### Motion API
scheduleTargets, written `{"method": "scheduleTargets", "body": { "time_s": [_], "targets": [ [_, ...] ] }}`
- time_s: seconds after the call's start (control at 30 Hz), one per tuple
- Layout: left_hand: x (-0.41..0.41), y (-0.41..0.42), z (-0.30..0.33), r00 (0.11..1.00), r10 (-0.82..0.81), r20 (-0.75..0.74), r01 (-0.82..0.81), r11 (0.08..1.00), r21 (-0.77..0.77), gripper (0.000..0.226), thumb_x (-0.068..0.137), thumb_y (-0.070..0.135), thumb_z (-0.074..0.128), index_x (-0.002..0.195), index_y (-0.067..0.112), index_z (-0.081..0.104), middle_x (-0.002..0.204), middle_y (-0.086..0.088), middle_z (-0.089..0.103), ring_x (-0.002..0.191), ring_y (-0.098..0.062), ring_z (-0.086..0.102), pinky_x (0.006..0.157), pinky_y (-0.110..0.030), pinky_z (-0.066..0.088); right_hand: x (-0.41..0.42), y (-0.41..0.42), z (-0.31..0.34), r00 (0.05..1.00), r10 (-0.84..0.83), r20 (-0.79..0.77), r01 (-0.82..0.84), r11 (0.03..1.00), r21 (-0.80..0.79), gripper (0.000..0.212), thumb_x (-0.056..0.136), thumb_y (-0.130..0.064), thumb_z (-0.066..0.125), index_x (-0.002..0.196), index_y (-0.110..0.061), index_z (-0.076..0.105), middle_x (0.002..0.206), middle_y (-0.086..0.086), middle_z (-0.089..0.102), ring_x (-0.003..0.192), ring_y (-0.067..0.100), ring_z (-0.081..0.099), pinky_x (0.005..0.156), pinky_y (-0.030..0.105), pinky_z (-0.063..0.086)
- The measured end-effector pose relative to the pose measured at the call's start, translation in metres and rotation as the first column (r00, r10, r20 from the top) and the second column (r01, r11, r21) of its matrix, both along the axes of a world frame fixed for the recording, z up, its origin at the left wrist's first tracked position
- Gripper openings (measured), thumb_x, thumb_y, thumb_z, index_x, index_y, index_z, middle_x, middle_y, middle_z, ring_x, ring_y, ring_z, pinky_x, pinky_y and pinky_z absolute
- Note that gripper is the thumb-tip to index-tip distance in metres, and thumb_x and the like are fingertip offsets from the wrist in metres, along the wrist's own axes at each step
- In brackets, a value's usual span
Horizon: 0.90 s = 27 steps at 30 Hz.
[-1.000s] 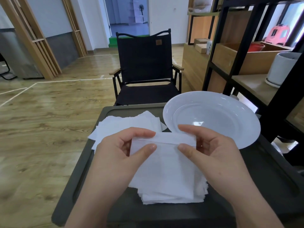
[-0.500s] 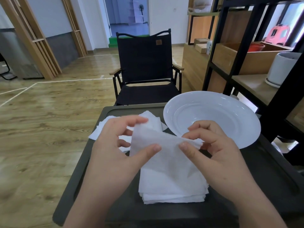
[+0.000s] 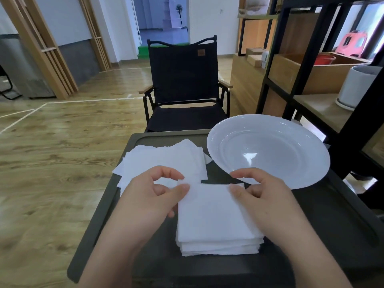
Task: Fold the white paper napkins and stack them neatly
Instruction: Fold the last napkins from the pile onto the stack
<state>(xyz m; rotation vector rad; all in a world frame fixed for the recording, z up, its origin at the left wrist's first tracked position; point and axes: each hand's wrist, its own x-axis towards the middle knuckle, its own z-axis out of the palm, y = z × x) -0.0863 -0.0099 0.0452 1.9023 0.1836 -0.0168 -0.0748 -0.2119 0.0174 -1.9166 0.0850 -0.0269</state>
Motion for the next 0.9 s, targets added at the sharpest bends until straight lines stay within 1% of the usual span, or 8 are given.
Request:
{"method": "scheduleTargets", "body": {
  "time_s": [0.1, 0.2, 0.3, 0.4, 0.53, 0.63, 0.73, 0.9],
  "targets": [
    [0.001, 0.009, -0.006, 0.997, 0.004, -0.078, 0.013, 0.976, 0.218, 0.017, 0.081, 0.039, 0.07, 0.094, 0.037, 0.059, 0.05, 0.009, 0.061, 0.049, -0.004, 0.055, 0.057, -0.023, 0.04, 0.003, 0.001, -0.003, 0.998, -0.025, 0.057, 0.035, 0.983, -0.18, 0.014, 0.083, -0.032, 0.072, 0.093, -0.041, 0.066, 0.051, 0.0, 0.051, 0.05, 0.003, 0.049, 0.053, 0.011, 0.035],
    [0.008, 0.024, -0.015, 0.983, 0.18, 0.039, -0.18, 0.895, 0.408, 0.019, 0.081, 0.043, 0.068, 0.096, 0.038, 0.058, 0.066, 0.011, 0.067, 0.062, -0.007, 0.061, 0.058, -0.027, 0.045, 0.003, -0.009, 0.003, 0.982, -0.111, 0.156, 0.135, 0.98, -0.15, 0.01, 0.08, -0.036, 0.075, 0.088, -0.039, 0.069, 0.057, -0.001, 0.06, 0.052, 0.004, 0.053, 0.057, 0.018, 0.04],
    [0.018, 0.033, -0.036, 0.969, 0.199, 0.146, -0.247, 0.776, 0.581, 0.041, 0.083, 0.036, 0.067, 0.121, 0.033, 0.054, 0.106, 0.014, 0.065, 0.094, -0.012, 0.062, 0.08, -0.036, 0.052, 0.003, -0.017, 0.008, 0.957, -0.18, 0.228, 0.204, 0.975, -0.086, 0.006, 0.082, -0.033, 0.073, 0.085, -0.036, 0.069, 0.051, -0.007, 0.054, 0.047, 0.004, 0.049, 0.054, 0.018, 0.038],
    [0.028, 0.029, -0.057, 0.983, 0.071, 0.171, -0.165, 0.754, 0.636, 0.057, 0.087, 0.027, 0.064, 0.14, 0.028, 0.043, 0.137, 0.009, 0.052, 0.123, -0.02, 0.048, 0.098, -0.036, 0.043, 0.001, -0.015, 0.009, 0.951, -0.178, 0.252, 0.199, 0.978, -0.062, 0.006, 0.083, -0.03, 0.073, 0.08, -0.034, 0.069, 0.048, -0.007, 0.05, 0.045, 0.004, 0.046, 0.051, 0.015, 0.038],
    [0.035, 0.028, -0.062, 0.975, 0.066, 0.21, -0.198, 0.681, 0.705, 0.045, 0.089, 0.026, 0.06, 0.132, 0.03, 0.051, 0.125, 0.009, 0.057, 0.11, -0.021, 0.05, 0.086, -0.033, 0.046, 0.001, -0.008, 0.008, 0.953, -0.144, 0.265, 0.159, 0.987, -0.038, 0.007, 0.083, -0.028, 0.072, 0.078, -0.033, 0.069, 0.047, -0.006, 0.048, 0.045, 0.004, 0.046, 0.05, 0.008, 0.042],
    [0.035, 0.03, -0.064, 0.967, 0.091, 0.237, -0.228, 0.722, 0.653, 0.03, 0.088, 0.025, 0.06, 0.118, 0.031, 0.06, 0.115, 0.009, 0.058, 0.1, -0.018, 0.055, 0.077, -0.033, 0.048, 0.002, -0.005, 0.007, 0.957, -0.132, 0.259, 0.14, 0.99, -0.012, 0.006, 0.082, -0.028, 0.072, 0.078, -0.031, 0.07, 0.046, -0.007, 0.047, 0.044, 0.005, 0.044, 0.05, 0.009, 0.042],
    [0.035, 0.03, -0.064, 0.969, 0.092, 0.23, -0.22, 0.746, 0.628, 0.023, 0.086, 0.038, 0.063, 0.109, 0.036, 0.063, 0.105, 0.014, 0.056, 0.092, -0.012, 0.055, 0.07, -0.027, 0.042, 0.002, -0.006, 0.006, 0.959, -0.13, 0.253, 0.138, 0.99, -0.013, 0.006, 0.082, -0.028, 0.072, 0.077, -0.031, 0.07, 0.048, -0.005, 0.048, 0.045, 0.005, 0.045, 0.05, 0.009, 0.042],
    [0.035, 0.029, -0.059, 0.958, 0.055, 0.282, -0.227, 0.744, 0.628, 0.026, 0.087, 0.04, 0.064, 0.113, 0.038, 0.069, 0.11, 0.013, 0.061, 0.095, -0.012, 0.057, 0.07, -0.026, 0.041, 0.002, -0.008, 0.006, 0.959, -0.132, 0.251, 0.14, 0.99, -0.013, 0.006, 0.083, -0.029, 0.071, 0.078, -0.033, 0.07, 0.052, -0.005, 0.053, 0.048, 0.004, 0.048, 0.051, 0.008, 0.043]
  ]
}}
